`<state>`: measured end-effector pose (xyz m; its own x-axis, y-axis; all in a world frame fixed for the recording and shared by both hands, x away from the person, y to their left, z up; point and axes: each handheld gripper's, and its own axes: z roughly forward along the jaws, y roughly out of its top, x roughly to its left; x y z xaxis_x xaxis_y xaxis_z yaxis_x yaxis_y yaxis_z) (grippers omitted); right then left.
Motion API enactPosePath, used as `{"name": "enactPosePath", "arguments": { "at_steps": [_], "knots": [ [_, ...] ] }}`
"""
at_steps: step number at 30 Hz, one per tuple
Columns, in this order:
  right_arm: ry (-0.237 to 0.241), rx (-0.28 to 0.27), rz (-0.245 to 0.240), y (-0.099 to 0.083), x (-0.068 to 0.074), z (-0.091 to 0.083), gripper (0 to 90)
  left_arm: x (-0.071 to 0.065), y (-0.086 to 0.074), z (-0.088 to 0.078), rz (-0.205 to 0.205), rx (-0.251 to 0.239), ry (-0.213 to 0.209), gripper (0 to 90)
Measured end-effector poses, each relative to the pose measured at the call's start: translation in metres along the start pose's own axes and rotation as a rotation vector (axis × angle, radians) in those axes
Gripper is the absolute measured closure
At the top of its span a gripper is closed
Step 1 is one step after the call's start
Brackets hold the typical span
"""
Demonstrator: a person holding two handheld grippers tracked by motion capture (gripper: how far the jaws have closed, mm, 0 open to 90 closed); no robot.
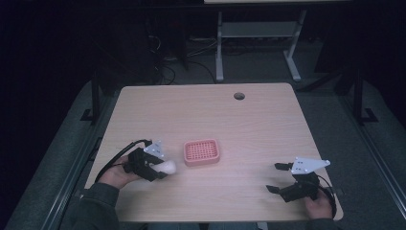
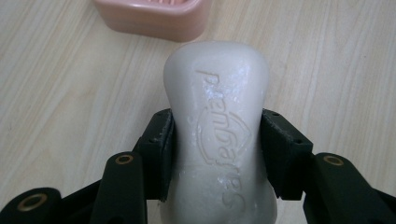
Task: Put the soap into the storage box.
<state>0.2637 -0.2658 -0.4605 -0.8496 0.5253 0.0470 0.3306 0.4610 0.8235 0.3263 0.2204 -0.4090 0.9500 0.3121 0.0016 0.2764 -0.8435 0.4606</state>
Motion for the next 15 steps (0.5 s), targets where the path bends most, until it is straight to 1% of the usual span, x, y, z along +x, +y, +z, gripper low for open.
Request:
{"name": "enactPosePath", "arguments": {
  "at_steps": [2, 3, 4, 9, 10, 11, 12, 14, 15],
  "knots": [
    [0.002, -0.001, 0.003, 0.0, 0.0, 0.0, 13.5, 0.0, 0.004, 0.001, 0.001, 0.006, -0.002, 49.1],
    [0.001, -0.002, 0.004, 0.0, 0.0, -0.001, 13.5, 0.001, 0.006, 0.001, 0.011, 0.012, 0.001, 49.1],
    [0.001, -0.003, 0.005, 0.0, 0.0, -0.001, 13.5, 0.001, 0.007, 0.001, 0.006, 0.005, 0.001, 49.1],
    [0.001, -0.01, 0.011, 0.0, 0.0, -0.001, 13.5, 0.004, 0.015, 0.003, 0.013, 0.01, 0.0, 49.1],
    [0.002, -0.012, 0.011, 0.0, 0.0, -0.002, 13.5, 0.004, 0.016, 0.004, 0.006, 0.009, -0.001, 49.1],
    [0.002, -0.013, 0.014, 0.0, 0.0, -0.002, 13.5, 0.005, 0.017, 0.004, 0.019, 0.012, 0.001, 49.1],
    [0.002, -0.015, 0.014, 0.0, 0.0, -0.002, 13.5, 0.005, 0.019, 0.005, 0.012, 0.011, -0.001, 49.1],
    [0.001, -0.019, 0.013, 0.0, -0.001, -0.002, 13.5, 0.006, 0.022, 0.006, 0.022, 0.016, 0.003, 49.1],
    [0.001, -0.02, 0.014, 0.0, -0.001, -0.003, 13.5, 0.006, 0.023, 0.007, 0.015, 0.011, -0.002, 49.1]
  ]
}}
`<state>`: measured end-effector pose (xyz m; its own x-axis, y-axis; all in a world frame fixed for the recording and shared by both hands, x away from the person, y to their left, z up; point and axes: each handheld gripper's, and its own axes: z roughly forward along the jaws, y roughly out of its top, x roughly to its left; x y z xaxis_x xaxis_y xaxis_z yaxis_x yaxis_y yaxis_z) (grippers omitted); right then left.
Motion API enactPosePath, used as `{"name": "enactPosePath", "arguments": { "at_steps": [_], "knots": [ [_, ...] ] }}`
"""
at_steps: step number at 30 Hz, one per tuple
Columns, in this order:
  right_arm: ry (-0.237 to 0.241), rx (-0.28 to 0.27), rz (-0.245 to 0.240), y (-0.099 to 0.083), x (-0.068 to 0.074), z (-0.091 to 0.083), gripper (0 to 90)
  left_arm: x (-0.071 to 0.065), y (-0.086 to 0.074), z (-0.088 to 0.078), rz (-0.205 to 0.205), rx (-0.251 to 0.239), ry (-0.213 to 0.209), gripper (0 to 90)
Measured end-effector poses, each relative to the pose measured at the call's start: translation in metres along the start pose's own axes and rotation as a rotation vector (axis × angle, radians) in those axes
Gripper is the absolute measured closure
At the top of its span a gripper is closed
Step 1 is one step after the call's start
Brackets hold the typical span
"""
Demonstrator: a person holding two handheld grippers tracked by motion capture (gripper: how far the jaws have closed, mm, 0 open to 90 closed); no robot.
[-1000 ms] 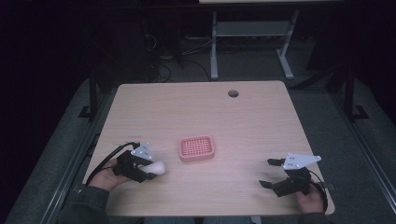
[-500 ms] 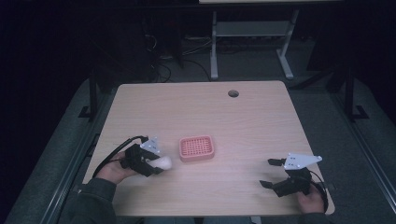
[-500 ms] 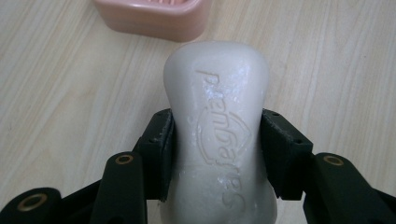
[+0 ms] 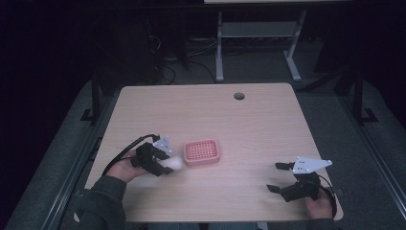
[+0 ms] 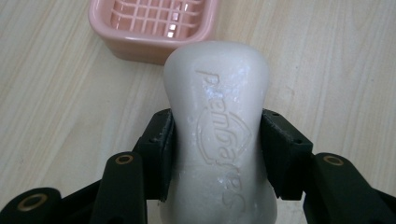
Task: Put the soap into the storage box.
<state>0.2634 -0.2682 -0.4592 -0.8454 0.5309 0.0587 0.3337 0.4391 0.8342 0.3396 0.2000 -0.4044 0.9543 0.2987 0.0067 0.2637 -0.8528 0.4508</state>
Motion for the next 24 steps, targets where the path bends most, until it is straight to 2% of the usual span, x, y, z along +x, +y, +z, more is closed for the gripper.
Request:
{"name": "enactPosePath", "arguments": {
  "at_steps": [24],
  "knots": [
    [0.002, -0.004, 0.006, -0.003, -0.002, 0.0, 13.5, 0.013, 0.03, 0.009, 0.017, -0.001, -0.015, 49.1]
  ]
}}
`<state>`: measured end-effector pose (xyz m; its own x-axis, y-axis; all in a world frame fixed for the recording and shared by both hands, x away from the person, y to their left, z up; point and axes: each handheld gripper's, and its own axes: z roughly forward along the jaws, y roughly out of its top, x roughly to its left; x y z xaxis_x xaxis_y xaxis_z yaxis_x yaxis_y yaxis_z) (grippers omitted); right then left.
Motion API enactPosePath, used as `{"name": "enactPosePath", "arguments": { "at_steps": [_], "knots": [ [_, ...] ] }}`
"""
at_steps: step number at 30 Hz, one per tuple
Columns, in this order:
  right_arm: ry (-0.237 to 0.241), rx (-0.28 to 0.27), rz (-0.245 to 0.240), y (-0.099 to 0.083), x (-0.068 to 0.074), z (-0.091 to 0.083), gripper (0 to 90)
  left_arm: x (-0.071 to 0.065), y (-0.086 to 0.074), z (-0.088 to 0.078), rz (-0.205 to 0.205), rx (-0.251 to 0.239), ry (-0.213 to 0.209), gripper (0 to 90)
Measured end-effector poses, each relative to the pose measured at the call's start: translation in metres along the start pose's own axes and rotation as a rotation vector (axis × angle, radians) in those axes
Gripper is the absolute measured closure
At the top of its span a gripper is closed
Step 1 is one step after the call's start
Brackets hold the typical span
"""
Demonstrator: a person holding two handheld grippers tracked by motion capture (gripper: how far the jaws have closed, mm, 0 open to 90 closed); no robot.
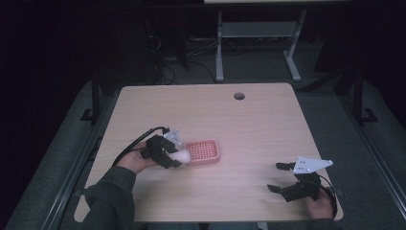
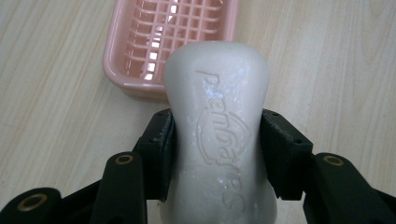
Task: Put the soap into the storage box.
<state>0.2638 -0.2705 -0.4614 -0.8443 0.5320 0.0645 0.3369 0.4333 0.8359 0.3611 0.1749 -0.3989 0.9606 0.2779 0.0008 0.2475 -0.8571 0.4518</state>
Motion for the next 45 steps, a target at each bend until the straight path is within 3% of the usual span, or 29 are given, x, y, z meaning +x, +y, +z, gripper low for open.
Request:
{"name": "enactPosePath", "arguments": {
  "at_steps": [18, 45],
  "knots": [
    [-0.002, -0.003, 0.007, -0.001, 0.0, -0.001, 13.5, 0.005, 0.02, 0.004, 0.034, 0.006, 0.006, 49.1],
    [0.0, -0.017, 0.013, -0.001, 0.0, -0.002, 13.5, 0.017, 0.036, 0.013, 0.033, 0.003, 0.001, 49.1]
  ]
}}
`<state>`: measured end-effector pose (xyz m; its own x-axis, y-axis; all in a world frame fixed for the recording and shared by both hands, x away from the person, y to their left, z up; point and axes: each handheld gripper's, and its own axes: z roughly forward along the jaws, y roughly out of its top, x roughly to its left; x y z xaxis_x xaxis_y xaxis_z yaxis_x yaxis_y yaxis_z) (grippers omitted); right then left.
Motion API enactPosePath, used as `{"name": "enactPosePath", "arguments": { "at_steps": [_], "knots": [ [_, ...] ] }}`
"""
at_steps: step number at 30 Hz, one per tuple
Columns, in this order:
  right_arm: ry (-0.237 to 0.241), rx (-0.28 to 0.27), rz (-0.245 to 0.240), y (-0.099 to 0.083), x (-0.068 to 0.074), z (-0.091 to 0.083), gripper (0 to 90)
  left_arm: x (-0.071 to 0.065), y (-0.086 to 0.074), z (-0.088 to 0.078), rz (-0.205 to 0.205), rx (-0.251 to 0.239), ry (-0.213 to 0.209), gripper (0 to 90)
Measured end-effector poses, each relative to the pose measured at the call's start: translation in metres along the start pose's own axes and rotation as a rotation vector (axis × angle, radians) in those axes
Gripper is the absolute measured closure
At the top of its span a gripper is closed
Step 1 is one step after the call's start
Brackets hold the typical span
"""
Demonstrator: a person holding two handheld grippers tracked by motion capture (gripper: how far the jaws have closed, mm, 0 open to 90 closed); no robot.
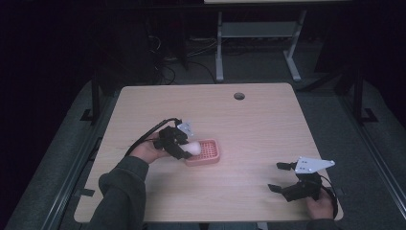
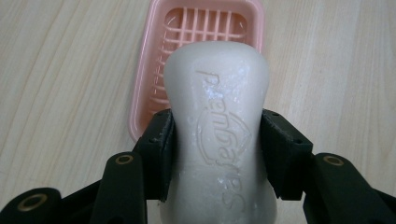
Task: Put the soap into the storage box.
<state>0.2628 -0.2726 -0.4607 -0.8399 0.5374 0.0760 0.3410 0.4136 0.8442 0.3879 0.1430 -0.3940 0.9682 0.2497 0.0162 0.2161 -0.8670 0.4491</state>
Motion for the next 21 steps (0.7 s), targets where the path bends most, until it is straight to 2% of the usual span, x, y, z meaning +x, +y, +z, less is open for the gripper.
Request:
{"name": "enactPosePath", "arguments": {
  "at_steps": [7, 16, 21],
  "knots": [
    [0.004, 0.0, -0.012, 0.002, 0.001, 0.001, 13.5, 0.002, 0.002, 0.008, -0.007, 0.013, -0.007, 49.1],
    [0.005, 0.0, -0.009, 0.002, 0.001, 0.0, 13.5, 0.005, 0.007, 0.014, -0.007, -0.003, -0.009, 49.1],
    [0.007, -0.001, -0.007, 0.001, 0.001, 0.0, 13.5, 0.006, 0.009, 0.018, -0.006, 0.005, -0.015, 49.1]
  ]
}}
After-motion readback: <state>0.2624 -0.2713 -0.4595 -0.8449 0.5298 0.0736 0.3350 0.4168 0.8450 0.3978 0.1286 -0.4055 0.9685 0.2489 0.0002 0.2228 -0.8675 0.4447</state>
